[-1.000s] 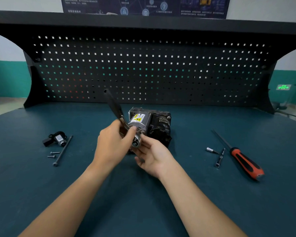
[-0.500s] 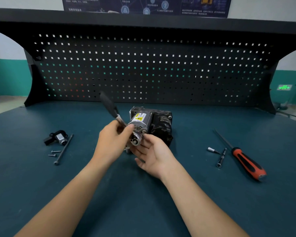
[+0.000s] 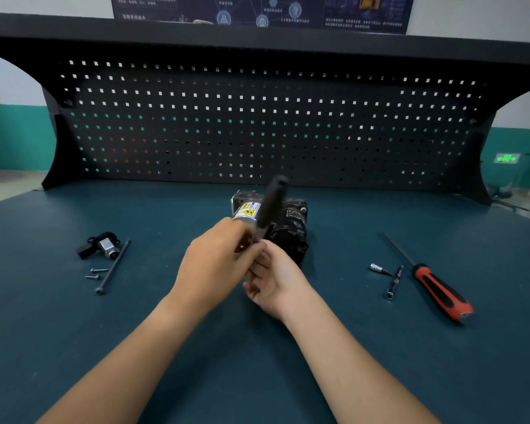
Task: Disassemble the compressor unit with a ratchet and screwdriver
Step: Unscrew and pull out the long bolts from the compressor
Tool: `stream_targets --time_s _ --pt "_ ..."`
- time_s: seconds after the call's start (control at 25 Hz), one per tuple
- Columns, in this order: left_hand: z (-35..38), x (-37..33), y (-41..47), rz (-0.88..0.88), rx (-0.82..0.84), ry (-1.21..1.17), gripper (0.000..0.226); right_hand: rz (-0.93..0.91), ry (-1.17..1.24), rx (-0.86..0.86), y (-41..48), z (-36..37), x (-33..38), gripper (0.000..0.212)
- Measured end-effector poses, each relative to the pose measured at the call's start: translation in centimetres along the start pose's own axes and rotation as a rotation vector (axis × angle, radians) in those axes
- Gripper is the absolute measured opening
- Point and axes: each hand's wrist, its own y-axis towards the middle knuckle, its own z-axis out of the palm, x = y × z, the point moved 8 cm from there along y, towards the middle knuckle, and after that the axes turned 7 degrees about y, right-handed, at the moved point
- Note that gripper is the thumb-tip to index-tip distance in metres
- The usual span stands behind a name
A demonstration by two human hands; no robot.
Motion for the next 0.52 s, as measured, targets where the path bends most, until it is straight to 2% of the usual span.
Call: stream_targets --time_s 0.12,0.16,0.2,0.28,0.4,0.44,0.48,0.52 --pt "0.6 4.2 -0.3 -0.484 -0.024 -0.328 0.019 -0.008 0.028 0.028 0.1 0.3 0.1 0.02" --pt "1.2 5.0 -0.7 -0.592 -0.012 -0.398 0.019 -0.015 0.03 0.032 0.1 0.4 0.1 0.02" --pt "1.5 5.0 -0.8 -0.62 0.005 -0.4 0.018 -0.019 0.029 0.028 0.2 0.3 0.0 0.019" --pt "1.2 3.4 -0.7 -0.463 0.014 -0.259 0.017 -0.014 0.025 0.003 0.2 0.2 -0.1 0.016" --pt "0.1 -0.9 -0.4 0.016 -0.033 0.062 0.014 0.002 0.015 -0.023 0.0 -0.1 -0.2 0.021" --pt "-0.1 -1.5 -0.4 0.119 -0.053 0.143 0.013 0.006 0.027 -0.027 0.0 -0.1 -0.2 0.023" --pt "-0.1 -1.6 -0.4 0.145 -0.057 0.162 0.013 0.008 0.042 -0.02 -0.1 0.0 -0.2 0.025" --pt "0.1 -1.1 -0.3 0.088 -0.032 0.121 0.012 0.01 0.055 -0.005 -0.1 0.1 -0.2 0.025"
